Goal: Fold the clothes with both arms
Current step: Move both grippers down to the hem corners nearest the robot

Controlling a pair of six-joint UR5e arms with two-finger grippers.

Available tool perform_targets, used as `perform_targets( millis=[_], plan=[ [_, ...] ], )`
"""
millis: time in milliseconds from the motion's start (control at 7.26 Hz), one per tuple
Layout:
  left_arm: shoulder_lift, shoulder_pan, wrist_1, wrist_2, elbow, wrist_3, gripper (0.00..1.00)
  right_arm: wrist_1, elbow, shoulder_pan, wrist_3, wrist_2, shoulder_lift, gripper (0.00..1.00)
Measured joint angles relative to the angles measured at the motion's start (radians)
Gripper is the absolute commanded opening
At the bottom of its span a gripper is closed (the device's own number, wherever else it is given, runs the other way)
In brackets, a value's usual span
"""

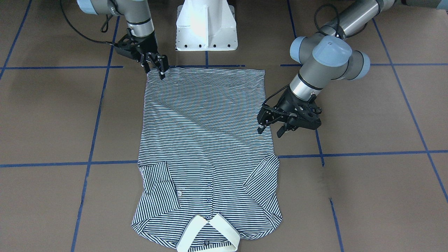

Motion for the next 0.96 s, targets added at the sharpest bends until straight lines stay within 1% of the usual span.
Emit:
perform_targets(
  millis=[276, 413, 551, 689, 827, 964],
  plan=[
    [0.012, 0.000, -0.001, 0.001, -0.004, 0.000, 0.76, -0.026, -0.005, -0.038, 0.036, -0.019, -0.011, 0.70],
    [0.017, 0.000, -0.001, 0.002, -0.008, 0.000, 0.76, -0.030, -0.010, -0.051, 0.048, -0.023, -0.013, 0.62],
    [0.021, 0.000, -0.001, 0.003, -0.011, 0.000, 0.77, -0.033, -0.012, -0.058, 0.055, -0.025, -0.016, 0.60],
    [0.023, 0.000, -0.001, 0.003, -0.013, -0.001, 0.77, -0.035, -0.012, -0.063, 0.057, -0.025, -0.021, 0.53],
    [0.024, 0.000, 0.000, 0.003, -0.014, -0.001, 0.77, -0.039, -0.012, -0.068, 0.058, -0.025, -0.024, 0.24],
    [0.024, 0.000, 0.000, 0.003, -0.015, -0.002, 0.77, -0.043, -0.011, -0.073, 0.058, -0.025, -0.025, 0.00]
  ],
)
